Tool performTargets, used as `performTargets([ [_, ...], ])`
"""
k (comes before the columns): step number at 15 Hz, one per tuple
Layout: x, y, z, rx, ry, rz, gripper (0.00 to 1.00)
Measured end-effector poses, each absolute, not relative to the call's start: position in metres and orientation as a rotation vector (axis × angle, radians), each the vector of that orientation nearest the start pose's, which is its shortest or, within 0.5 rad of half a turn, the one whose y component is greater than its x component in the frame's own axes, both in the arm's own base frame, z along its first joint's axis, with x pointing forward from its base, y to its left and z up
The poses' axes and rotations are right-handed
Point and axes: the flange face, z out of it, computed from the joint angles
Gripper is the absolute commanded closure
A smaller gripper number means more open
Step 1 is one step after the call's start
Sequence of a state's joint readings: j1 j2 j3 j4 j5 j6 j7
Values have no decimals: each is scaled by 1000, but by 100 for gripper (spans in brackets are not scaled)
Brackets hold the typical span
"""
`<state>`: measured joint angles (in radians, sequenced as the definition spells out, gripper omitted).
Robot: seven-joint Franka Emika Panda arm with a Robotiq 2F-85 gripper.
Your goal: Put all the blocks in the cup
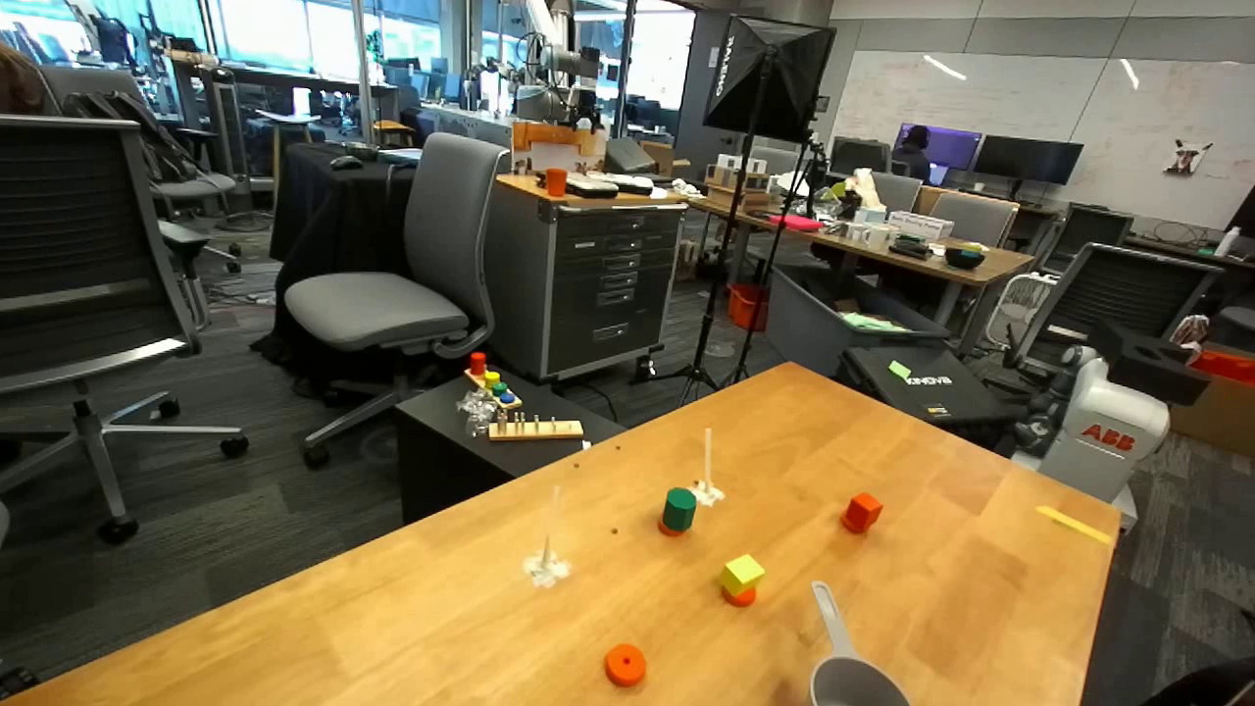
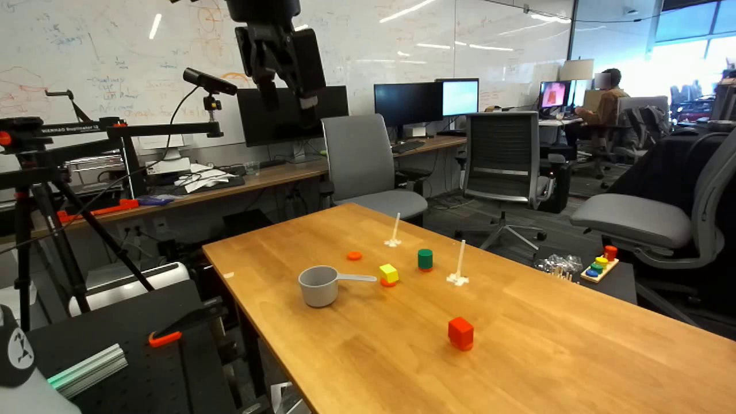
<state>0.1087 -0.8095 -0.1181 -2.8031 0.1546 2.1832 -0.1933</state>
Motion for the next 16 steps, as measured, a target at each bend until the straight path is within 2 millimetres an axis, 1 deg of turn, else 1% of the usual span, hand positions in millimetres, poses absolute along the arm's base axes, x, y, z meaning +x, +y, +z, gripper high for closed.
performTargets([
  [2, 322, 5, 440, -2919, -196, -290, 0],
  [4, 330, 6, 437, -2924, -201, -265, 0],
  [7, 354, 12, 422, -2940, -219, -200, 0],
  [12, 420, 12, 383, -2985, -189, -113, 0],
  [14, 450, 6, 365, -3005, -159, -91, 0],
  [16, 480, -8, 345, -3025, -107, -76, 0],
])
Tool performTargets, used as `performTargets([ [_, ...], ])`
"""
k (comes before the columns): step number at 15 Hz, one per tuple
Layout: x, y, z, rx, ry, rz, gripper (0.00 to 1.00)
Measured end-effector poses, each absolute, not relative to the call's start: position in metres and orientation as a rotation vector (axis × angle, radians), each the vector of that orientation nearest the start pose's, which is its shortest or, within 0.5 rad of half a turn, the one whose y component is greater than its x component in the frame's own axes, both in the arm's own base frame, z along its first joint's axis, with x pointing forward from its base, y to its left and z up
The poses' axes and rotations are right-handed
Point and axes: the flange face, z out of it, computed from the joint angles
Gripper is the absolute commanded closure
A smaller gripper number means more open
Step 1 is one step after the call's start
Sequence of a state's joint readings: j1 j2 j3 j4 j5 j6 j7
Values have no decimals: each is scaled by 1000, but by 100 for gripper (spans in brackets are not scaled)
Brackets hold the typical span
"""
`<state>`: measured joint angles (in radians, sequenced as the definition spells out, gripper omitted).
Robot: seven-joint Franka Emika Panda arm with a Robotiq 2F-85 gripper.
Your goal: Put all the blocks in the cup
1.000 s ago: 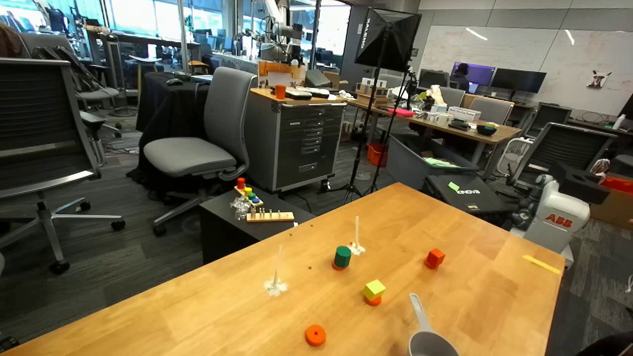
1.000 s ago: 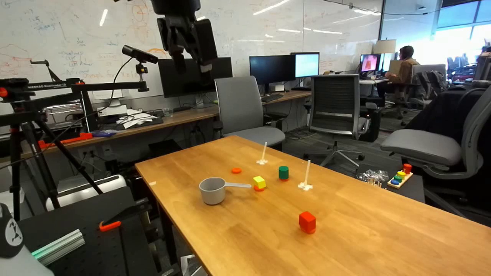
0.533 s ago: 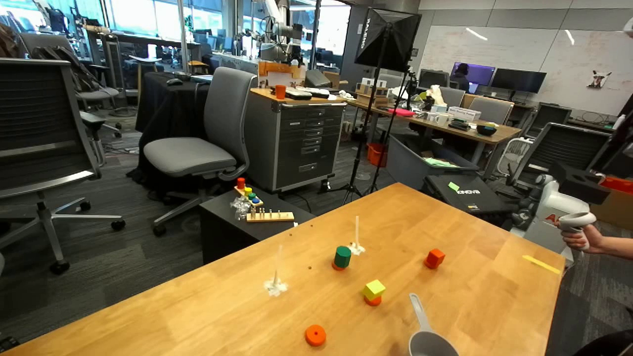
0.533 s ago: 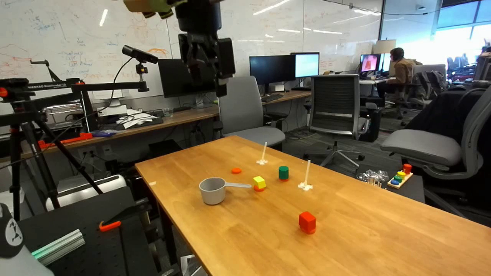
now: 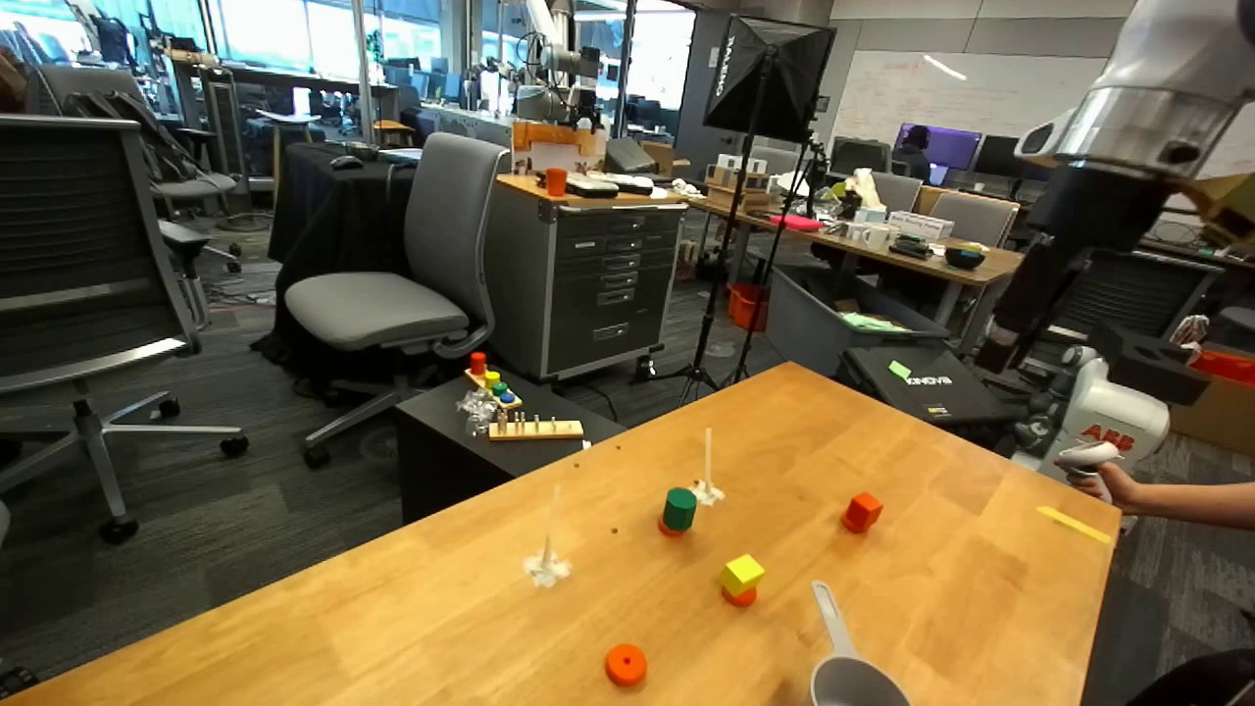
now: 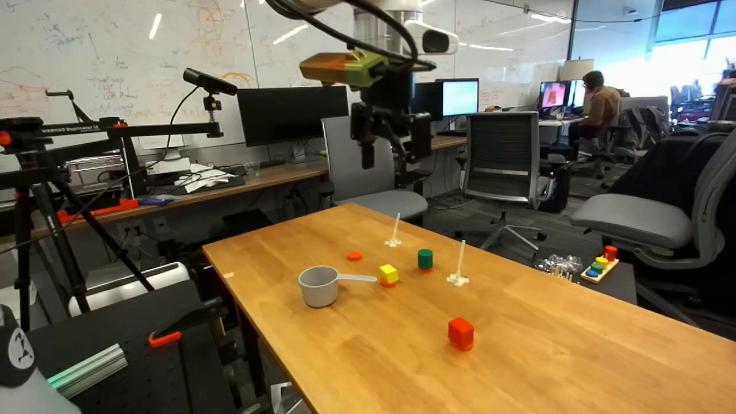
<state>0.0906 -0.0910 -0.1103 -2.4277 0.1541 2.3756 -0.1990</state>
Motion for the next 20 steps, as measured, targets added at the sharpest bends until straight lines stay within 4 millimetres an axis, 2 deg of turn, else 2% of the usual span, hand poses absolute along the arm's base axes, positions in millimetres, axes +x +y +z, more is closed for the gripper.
performTargets([
  [4, 529, -60, 313, -3054, 71, -60, 0],
  [6, 545, -85, 305, -3065, 139, -62, 0],
  [8, 552, -101, 294, -3075, 176, -43, 0],
  [10, 550, -106, 277, -3082, 191, -4, 0],
  [13, 548, -103, 254, -3085, 220, 59, 0],
  [18, 547, -102, 249, -3087, 224, 74, 0],
  [20, 546, -102, 239, -3088, 224, 102, 0],
])
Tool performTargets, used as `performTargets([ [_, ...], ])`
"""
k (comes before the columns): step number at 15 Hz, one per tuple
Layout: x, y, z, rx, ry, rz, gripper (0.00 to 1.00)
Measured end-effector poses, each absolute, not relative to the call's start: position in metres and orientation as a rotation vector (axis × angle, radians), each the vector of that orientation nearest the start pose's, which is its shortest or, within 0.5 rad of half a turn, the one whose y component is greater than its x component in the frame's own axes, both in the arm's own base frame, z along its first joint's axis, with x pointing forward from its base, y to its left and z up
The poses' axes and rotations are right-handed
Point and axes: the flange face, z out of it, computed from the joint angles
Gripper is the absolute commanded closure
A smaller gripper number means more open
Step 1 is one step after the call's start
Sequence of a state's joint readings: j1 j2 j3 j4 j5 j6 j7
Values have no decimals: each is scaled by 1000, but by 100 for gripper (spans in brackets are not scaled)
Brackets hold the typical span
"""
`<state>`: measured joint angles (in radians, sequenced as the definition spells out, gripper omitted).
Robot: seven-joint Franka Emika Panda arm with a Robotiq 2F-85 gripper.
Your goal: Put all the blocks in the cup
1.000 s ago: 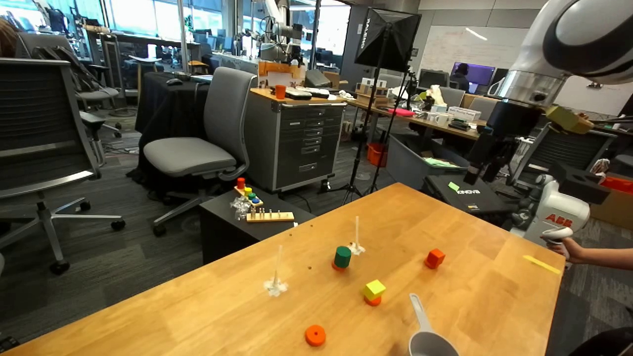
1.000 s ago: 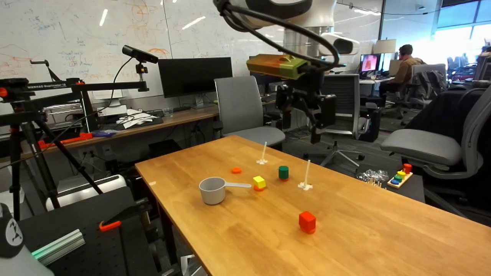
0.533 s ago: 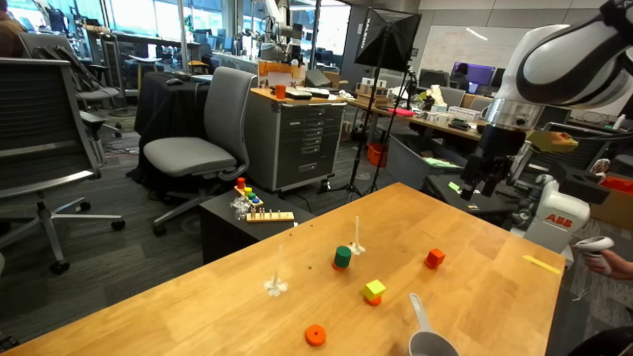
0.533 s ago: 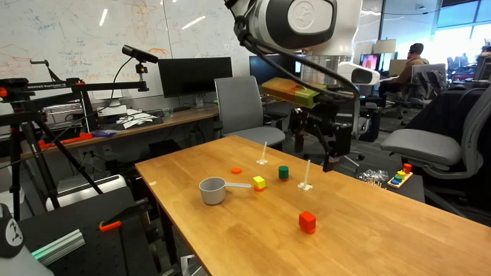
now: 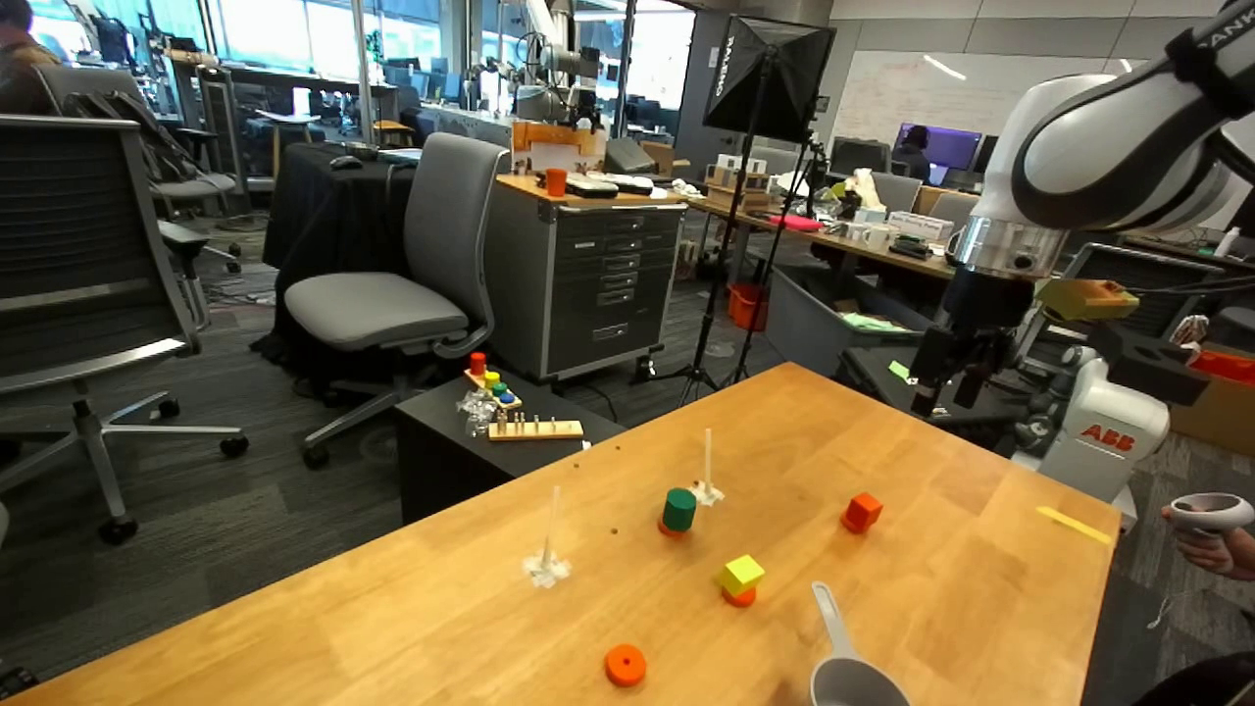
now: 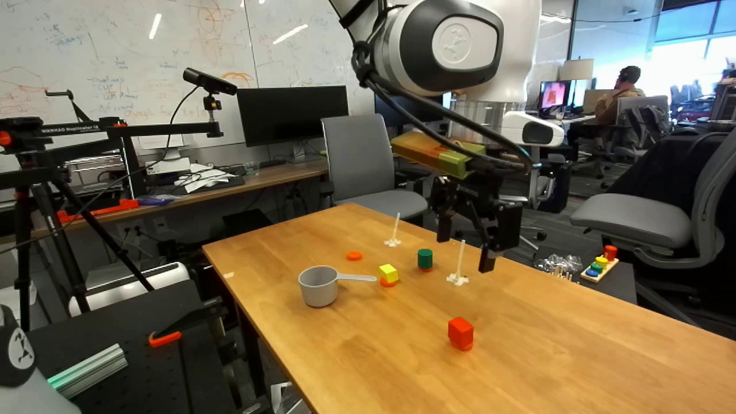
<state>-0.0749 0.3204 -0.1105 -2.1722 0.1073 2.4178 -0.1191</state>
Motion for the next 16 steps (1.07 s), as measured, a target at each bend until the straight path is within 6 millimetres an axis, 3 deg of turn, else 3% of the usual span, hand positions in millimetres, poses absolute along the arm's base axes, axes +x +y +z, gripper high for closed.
performTargets([
  [7, 552, -101, 174, -3095, 212, 235, 0],
  [16, 576, -102, 118, -3145, 154, 300, 0],
])
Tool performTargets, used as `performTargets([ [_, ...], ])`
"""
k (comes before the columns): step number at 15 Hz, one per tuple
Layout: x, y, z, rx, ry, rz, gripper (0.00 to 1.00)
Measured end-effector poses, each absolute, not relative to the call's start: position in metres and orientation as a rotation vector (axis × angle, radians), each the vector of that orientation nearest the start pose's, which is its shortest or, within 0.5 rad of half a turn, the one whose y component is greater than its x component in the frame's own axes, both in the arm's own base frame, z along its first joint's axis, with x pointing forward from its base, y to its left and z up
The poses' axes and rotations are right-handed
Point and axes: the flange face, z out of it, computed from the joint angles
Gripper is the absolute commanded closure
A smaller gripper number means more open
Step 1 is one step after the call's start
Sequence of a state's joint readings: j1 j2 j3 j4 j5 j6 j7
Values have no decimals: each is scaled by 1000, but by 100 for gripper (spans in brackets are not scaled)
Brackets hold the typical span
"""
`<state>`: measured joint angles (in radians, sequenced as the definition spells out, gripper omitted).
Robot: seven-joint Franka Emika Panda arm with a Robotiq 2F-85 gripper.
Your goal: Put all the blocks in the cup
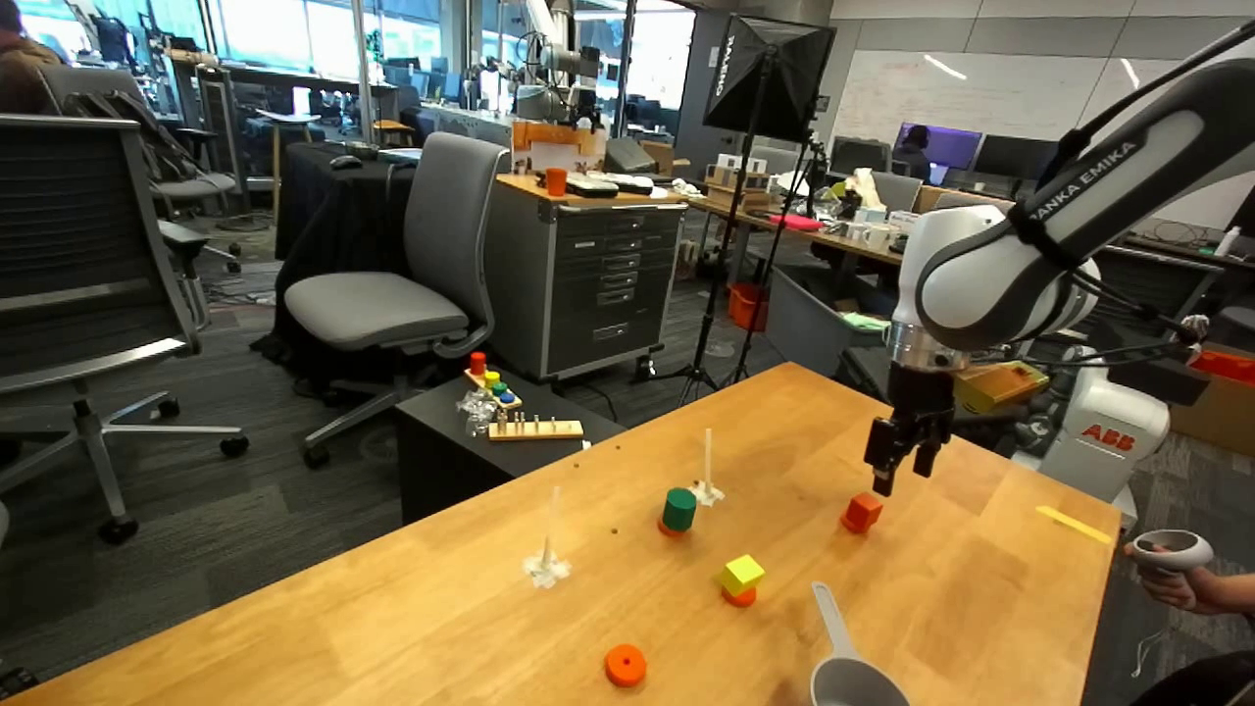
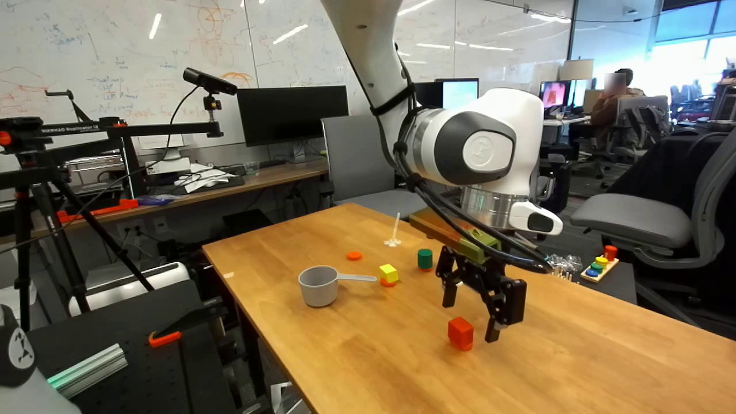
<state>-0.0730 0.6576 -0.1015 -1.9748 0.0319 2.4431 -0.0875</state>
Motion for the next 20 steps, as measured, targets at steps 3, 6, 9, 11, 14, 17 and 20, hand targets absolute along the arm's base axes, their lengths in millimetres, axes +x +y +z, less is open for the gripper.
performTargets([
  [3, 577, -96, 104, -3139, 139, 322, 0],
  [6, 578, -88, 96, -3131, 120, 333, 0],
  [9, 579, -84, 93, -3127, 110, 336, 0],
  [11, 580, -84, 92, -3127, 109, 337, 0],
  [14, 583, -84, 89, -3128, 107, 336, 0],
  [17, 587, -81, 85, -3128, 99, 332, 0],
  [20, 590, -76, 82, -3127, 87, 332, 25],
])
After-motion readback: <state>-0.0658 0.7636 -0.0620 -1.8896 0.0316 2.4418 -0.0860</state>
